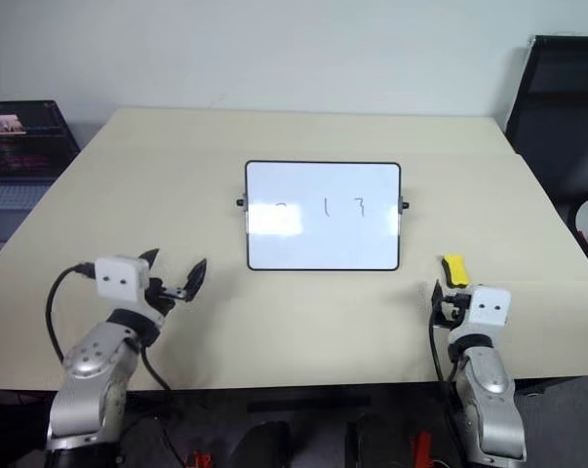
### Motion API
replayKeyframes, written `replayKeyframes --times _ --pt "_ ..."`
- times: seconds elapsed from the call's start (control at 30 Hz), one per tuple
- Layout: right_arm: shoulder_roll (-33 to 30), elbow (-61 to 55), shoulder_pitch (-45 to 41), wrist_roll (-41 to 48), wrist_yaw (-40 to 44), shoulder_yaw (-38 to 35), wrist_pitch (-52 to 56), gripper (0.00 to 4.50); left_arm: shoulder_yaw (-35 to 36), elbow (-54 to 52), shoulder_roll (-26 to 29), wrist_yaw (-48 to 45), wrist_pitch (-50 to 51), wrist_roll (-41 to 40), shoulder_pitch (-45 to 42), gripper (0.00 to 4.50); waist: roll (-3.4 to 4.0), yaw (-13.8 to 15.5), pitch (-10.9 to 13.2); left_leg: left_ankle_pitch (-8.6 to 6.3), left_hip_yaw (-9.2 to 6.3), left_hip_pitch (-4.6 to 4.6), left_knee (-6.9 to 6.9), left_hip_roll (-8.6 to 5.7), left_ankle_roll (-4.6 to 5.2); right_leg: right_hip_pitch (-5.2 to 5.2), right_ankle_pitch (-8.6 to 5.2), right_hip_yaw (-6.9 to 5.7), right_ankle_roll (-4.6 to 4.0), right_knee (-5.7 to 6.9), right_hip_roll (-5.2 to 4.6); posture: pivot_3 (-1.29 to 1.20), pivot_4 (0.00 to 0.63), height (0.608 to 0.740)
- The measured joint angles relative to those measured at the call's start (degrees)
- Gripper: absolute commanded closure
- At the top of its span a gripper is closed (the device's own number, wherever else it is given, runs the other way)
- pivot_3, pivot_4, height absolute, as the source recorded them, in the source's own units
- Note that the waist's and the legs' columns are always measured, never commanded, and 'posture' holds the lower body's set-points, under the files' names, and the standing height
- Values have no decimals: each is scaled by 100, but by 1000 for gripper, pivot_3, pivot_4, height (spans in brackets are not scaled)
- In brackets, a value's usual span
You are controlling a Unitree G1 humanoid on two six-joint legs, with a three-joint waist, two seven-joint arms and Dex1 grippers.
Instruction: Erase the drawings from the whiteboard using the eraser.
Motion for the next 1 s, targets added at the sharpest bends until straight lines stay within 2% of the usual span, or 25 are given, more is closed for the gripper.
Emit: replayKeyframes --times 1.0 --pt "-195 -1 -192 49 33 -114 103 42 -141 -29 -126 104 37 -6 -249 0 -1 10 0 0 1 2 -1 -6 0 2 3 -1 6 0 5 0 150 740"
